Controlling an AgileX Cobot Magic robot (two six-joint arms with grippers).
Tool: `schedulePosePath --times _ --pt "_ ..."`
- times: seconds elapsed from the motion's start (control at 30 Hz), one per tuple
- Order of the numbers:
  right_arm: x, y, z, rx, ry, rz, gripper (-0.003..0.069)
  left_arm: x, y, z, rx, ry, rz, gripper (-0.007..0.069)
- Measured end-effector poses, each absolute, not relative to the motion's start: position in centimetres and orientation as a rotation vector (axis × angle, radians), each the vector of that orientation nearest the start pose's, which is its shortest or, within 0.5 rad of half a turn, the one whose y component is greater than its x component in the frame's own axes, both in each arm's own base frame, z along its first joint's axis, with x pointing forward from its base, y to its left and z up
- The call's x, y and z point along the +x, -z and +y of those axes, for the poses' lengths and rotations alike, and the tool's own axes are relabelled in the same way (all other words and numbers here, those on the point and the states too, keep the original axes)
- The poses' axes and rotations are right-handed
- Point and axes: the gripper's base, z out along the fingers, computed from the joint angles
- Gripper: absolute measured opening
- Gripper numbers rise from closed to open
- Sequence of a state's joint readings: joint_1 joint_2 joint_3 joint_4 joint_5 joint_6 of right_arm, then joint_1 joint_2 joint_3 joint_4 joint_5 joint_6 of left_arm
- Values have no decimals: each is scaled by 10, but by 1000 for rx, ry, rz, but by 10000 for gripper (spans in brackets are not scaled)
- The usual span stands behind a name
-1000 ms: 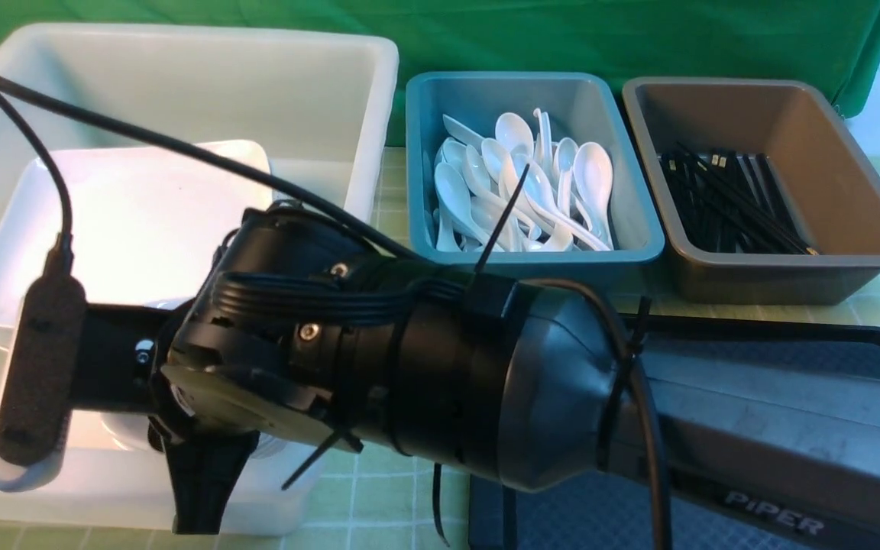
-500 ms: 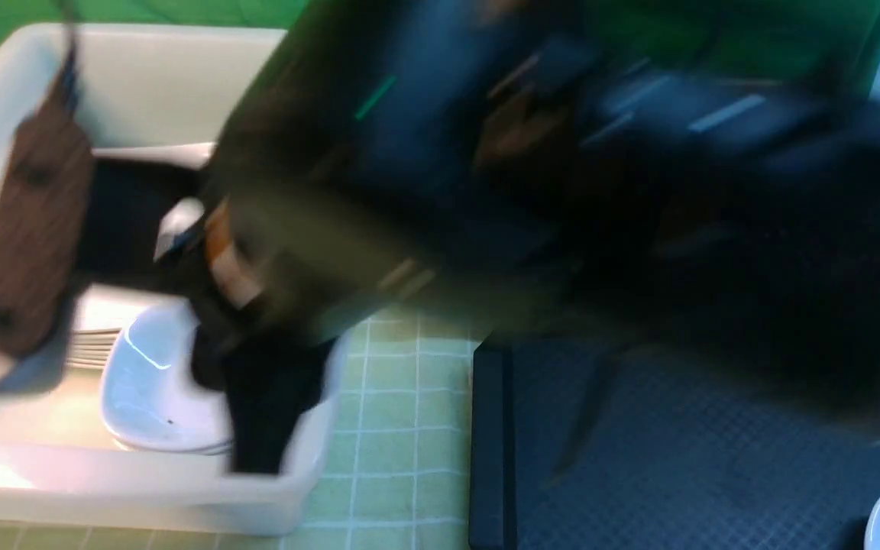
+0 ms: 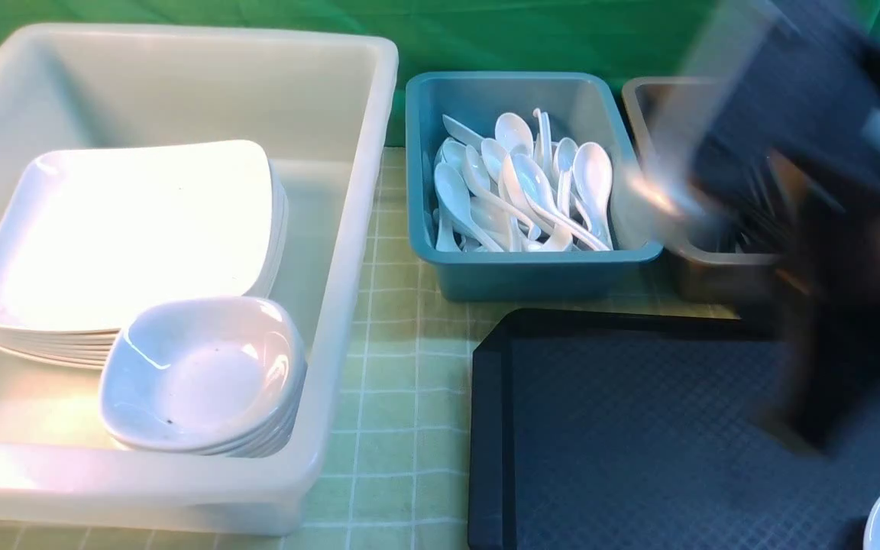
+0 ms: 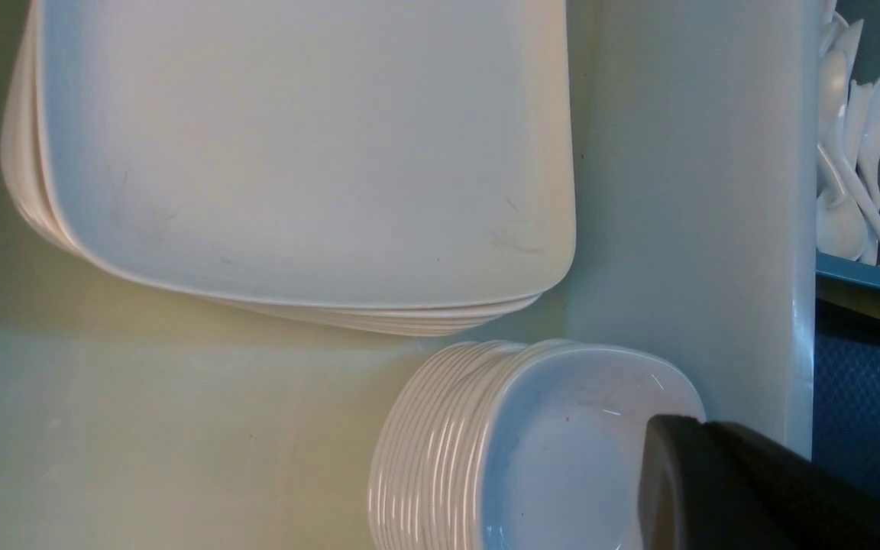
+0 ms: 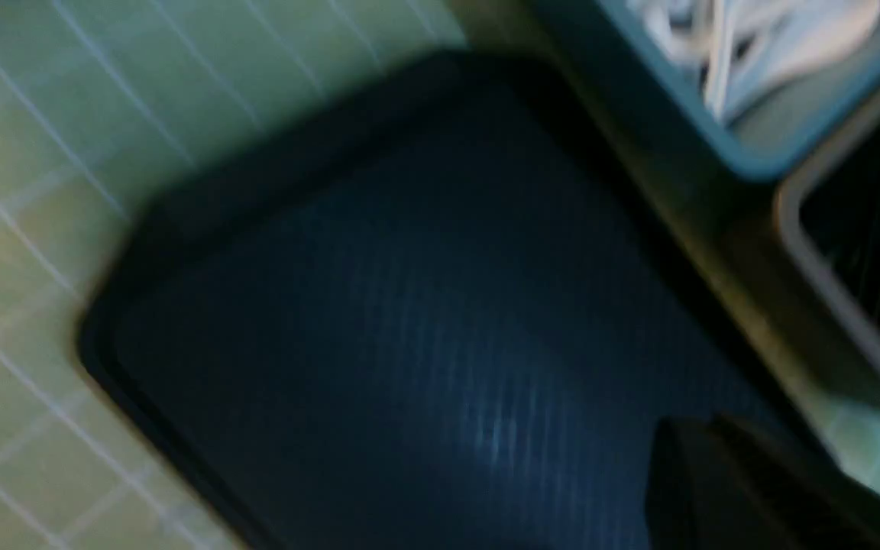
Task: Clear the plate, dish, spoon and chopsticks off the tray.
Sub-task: Use the right arm to grab a small plate from the dinner plate
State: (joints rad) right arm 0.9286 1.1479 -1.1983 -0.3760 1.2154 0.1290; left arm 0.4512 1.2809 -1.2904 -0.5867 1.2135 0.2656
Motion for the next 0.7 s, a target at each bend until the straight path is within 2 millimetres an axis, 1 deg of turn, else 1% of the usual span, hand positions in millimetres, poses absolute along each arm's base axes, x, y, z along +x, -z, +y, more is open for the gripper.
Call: schedulePosePath --times 0.03,0.07,0.1,0.13,0.17,0.2,0.23,0.27,0.3,0.33,0.37,0.43,0.47,0.6,0.7 --pt "149 -365 138 -1016 135 2360 30 239 -383 63 -328 511 2453 -3" --pt "146 -346 125 -986 162 2430 55 239 -383 63 -328 511 2453 -3" --pt "144 -329 117 -983 190 2490 76 239 -383 63 -328 511 2453 -3" --pt "142 -319 112 -969 198 2532 93 239 -383 63 -328 511 2453 -3" --pt "138 -296 103 -972 234 2614 141 239 -383 63 -328 511 2453 -3" --pt "138 -293 102 -968 238 2626 149 239 -383 63 -328 511 2453 -3" --pt "133 -268 94 -978 281 2697 216 239 -383 63 -328 511 2453 -3" --pt "130 -255 90 -988 298 2729 258 239 -383 63 -328 511 2453 -3" --pt "130 -253 89 -989 298 2731 273 239 -383 63 -328 511 2453 -3" --pt "126 -234 84 -1004 317 2769 325 239 -383 63 -328 511 2453 -3" --pt "126 -232 83 -1008 318 2771 330 239 -383 63 -328 511 2453 -3" --pt "124 -215 79 -1011 329 2804 364 239 -383 63 -328 511 2453 -3" --pt "124 -211 77 -1007 331 2812 367 239 -383 63 -328 511 2453 -3" --pt "130 -204 75 -964 321 2825 373 239 -383 63 -328 511 2453 -3" --pt "139 -199 73 -910 315 2840 373 239 -383 63 -328 511 2453 -3"
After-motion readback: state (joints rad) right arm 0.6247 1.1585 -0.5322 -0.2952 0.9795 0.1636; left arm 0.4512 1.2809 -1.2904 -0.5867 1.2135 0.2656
